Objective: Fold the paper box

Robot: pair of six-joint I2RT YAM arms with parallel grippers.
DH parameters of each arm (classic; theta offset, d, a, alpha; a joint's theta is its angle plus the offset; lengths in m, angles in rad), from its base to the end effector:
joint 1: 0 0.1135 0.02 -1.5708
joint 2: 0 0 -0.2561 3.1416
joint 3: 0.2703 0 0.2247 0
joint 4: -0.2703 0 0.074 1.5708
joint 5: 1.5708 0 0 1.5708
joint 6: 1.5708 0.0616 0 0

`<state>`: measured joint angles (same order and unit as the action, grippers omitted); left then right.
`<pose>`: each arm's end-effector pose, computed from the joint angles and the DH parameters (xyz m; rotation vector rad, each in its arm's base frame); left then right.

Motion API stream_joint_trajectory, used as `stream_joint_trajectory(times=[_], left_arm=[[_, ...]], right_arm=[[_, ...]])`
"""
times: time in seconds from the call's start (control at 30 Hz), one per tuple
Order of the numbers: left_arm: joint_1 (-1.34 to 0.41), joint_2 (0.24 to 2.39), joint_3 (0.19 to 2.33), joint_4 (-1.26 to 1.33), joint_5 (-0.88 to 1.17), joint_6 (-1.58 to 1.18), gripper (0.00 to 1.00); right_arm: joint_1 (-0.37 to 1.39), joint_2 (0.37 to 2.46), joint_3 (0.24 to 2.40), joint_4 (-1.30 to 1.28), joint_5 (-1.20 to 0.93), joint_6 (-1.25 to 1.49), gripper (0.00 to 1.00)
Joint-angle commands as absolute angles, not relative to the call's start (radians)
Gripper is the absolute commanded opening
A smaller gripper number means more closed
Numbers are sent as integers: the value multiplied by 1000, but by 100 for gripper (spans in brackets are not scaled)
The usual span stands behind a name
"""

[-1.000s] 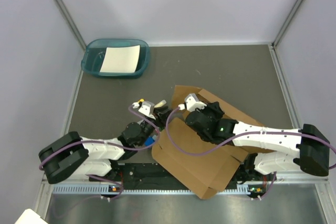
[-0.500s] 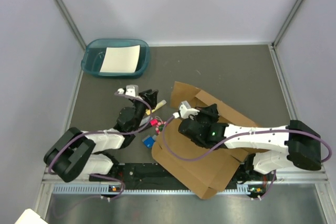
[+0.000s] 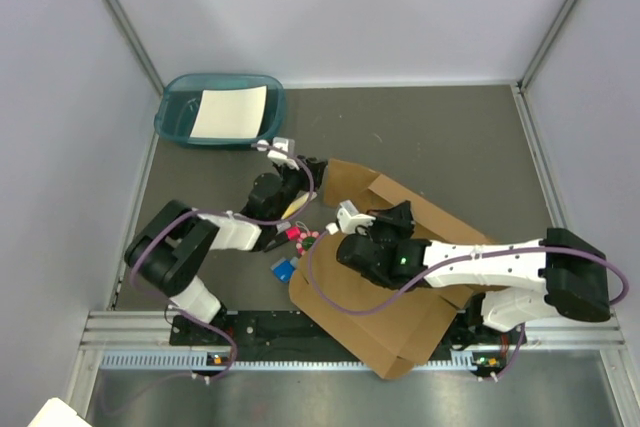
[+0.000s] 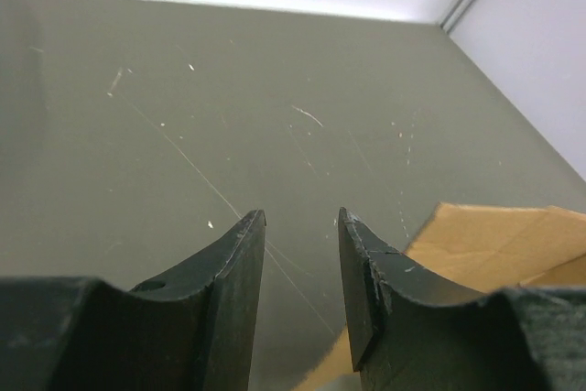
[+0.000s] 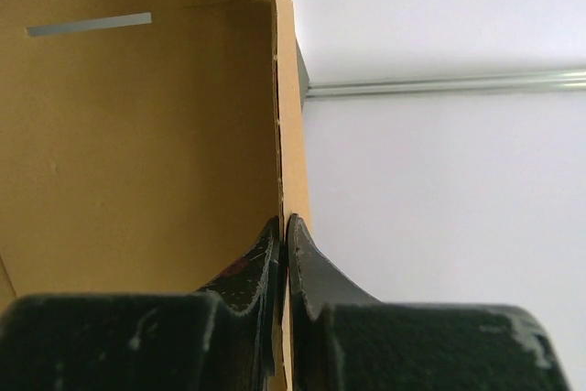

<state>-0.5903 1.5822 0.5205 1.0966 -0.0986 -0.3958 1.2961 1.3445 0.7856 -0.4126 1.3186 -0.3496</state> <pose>0.2660 -0.1709 0.2145 0.0729 1.5772 -0.7043 0.1194 0.2036 0.2253 -1.0532 1.5804 -1.0140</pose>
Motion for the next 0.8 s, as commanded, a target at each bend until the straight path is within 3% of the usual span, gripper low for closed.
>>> stream_joint_trajectory(times=[0.0, 0.27, 0.77], left_arm=[[-588, 1667, 621, 1106, -18, -376, 43], [-586, 1758, 664, 1163, 132, -411, 42], [-586, 1712, 497, 1405, 331, -480, 35]], right_arm=[[1328, 1324, 769, -425, 1065, -278, 0], [1351, 1359, 758, -428, 1071, -304, 0], [1368, 1368, 778, -485, 1081, -250, 0]])
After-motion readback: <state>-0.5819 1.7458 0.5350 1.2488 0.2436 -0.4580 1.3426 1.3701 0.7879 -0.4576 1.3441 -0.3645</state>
